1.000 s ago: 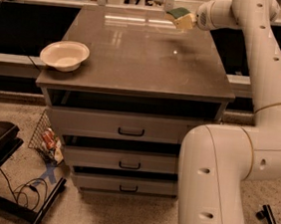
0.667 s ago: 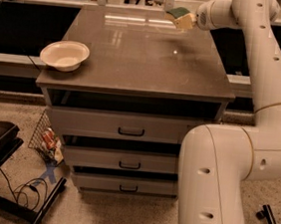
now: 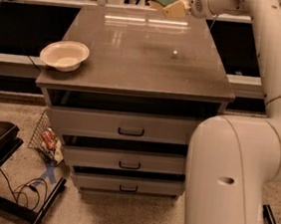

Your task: Place sponge into paper bowl

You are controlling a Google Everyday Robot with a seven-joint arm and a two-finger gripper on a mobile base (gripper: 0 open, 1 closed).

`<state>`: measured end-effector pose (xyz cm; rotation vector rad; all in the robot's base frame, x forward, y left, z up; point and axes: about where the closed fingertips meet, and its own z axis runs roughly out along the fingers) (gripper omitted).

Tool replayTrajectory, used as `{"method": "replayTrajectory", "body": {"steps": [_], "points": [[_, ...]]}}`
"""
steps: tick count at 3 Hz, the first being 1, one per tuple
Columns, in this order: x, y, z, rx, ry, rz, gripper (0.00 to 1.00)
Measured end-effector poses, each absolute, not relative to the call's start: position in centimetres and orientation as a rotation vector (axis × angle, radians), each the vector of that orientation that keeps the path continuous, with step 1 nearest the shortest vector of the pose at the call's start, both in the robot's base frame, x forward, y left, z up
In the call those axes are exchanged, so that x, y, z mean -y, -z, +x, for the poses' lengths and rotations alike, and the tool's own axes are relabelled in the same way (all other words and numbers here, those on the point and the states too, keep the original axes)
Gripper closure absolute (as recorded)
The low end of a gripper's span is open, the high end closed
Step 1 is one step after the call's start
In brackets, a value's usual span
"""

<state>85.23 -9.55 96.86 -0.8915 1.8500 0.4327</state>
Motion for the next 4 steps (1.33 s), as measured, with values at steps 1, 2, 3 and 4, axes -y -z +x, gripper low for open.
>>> {"method": "replayTrajectory", "body": {"steps": [1, 2, 3, 4], "points": [[8.2, -97.7, 83.2, -1.831, -0.451, -0.917, 1.00], [8.2, -104.0, 79.1, -1.693, -0.411, -0.899, 1.00], [5.8, -108.4, 71.9, -1.556, -0.444, -0.897, 1.00], [-0.2, -101.4, 68.3, -1.592, -0.591, -1.006, 1.00]]}}
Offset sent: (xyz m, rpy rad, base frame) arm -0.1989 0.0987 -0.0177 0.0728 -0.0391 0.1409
